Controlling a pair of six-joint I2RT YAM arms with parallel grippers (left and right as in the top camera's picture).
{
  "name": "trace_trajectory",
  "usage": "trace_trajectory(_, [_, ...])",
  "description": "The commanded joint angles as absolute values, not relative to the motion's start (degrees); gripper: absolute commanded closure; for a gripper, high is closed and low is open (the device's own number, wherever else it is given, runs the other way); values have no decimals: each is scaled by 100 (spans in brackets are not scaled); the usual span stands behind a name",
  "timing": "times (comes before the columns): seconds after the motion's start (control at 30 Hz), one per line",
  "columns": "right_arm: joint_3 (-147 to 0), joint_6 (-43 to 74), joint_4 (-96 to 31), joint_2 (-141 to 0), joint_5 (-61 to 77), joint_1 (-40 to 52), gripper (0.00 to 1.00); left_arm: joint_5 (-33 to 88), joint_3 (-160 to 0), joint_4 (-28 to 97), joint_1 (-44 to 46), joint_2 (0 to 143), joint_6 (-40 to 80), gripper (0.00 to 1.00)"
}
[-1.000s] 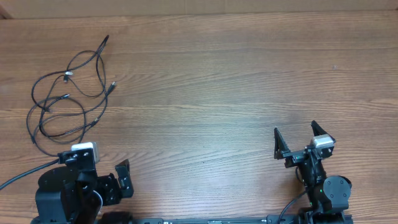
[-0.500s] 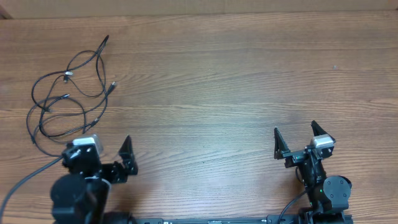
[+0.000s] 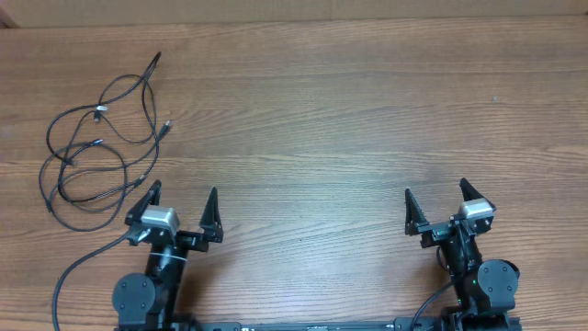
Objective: Untangle cables
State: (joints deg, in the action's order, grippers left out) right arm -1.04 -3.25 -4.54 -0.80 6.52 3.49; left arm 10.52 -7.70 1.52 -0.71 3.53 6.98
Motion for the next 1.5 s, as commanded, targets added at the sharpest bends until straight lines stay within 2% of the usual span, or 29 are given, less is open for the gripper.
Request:
trace_trajectory(0.0, [-47,-329,-434,-51,580,384,0,996,-370,-71,-34,99,676,0])
trace_trajectory(0.13, [-47,-329,-434,-51,580,384,0,904,-16,-368,-34,16,622,0])
trace_trajectory(0.3, [-47,-329,-434,-51,580,384,0,617,-27,375,-32,16,620,0])
trace_trajectory(0.4, [-47,-329,-434,-51,580,384,0,576,-27,414,-32,14,622,1])
trace_trajectory(1.47, [-47,-329,-434,-51,580,384,0,574,-27,399,-34,25,620,0])
